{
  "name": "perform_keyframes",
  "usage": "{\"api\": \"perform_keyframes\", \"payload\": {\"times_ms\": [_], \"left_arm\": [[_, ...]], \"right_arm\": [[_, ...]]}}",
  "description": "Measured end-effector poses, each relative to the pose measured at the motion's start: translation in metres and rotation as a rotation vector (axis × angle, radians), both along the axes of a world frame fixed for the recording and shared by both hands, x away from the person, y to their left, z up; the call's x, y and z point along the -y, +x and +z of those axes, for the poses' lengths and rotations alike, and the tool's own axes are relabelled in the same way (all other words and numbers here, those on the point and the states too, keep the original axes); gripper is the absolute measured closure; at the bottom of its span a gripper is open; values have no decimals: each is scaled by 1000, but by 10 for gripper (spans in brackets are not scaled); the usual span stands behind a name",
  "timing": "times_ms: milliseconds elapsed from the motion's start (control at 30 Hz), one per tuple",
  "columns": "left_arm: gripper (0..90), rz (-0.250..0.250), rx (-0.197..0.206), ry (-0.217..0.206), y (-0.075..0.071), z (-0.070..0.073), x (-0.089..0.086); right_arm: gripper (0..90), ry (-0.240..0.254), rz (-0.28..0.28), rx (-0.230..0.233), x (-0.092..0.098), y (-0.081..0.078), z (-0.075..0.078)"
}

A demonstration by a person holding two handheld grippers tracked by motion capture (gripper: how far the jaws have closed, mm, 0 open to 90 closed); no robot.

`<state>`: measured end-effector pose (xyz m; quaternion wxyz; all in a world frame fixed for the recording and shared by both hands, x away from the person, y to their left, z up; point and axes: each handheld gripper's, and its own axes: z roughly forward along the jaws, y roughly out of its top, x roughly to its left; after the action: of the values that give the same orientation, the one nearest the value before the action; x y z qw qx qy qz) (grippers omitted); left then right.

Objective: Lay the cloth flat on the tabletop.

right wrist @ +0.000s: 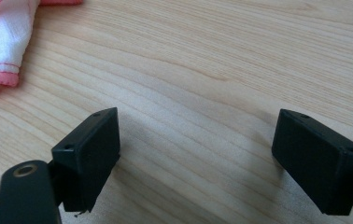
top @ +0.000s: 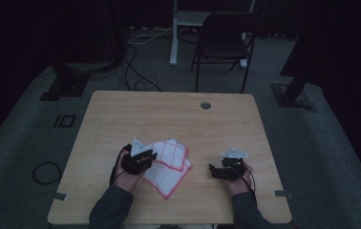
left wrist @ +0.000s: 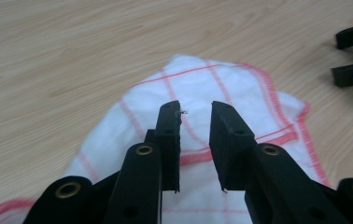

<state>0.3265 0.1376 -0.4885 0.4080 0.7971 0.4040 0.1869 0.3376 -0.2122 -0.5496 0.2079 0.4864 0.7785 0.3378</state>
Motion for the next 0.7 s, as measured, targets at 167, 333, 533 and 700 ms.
{"api": "perform_keyframes", "payload": {"times_ms": [167,333,533,700], "left_arm": [[725,-46,-4,12,-1,-2,18],[715,-99,-9,26,0,-7,36],[700,-152,-13,33,-2,-13,52],[679,-172,-27,51,-1,-20,63]], "right_arm": [[153,-1,0,0,0,0,0],[153,0,0,0,0,0,0],[153,0,0,0,0,0,0],[153,0,0,0,0,0,0]]}}
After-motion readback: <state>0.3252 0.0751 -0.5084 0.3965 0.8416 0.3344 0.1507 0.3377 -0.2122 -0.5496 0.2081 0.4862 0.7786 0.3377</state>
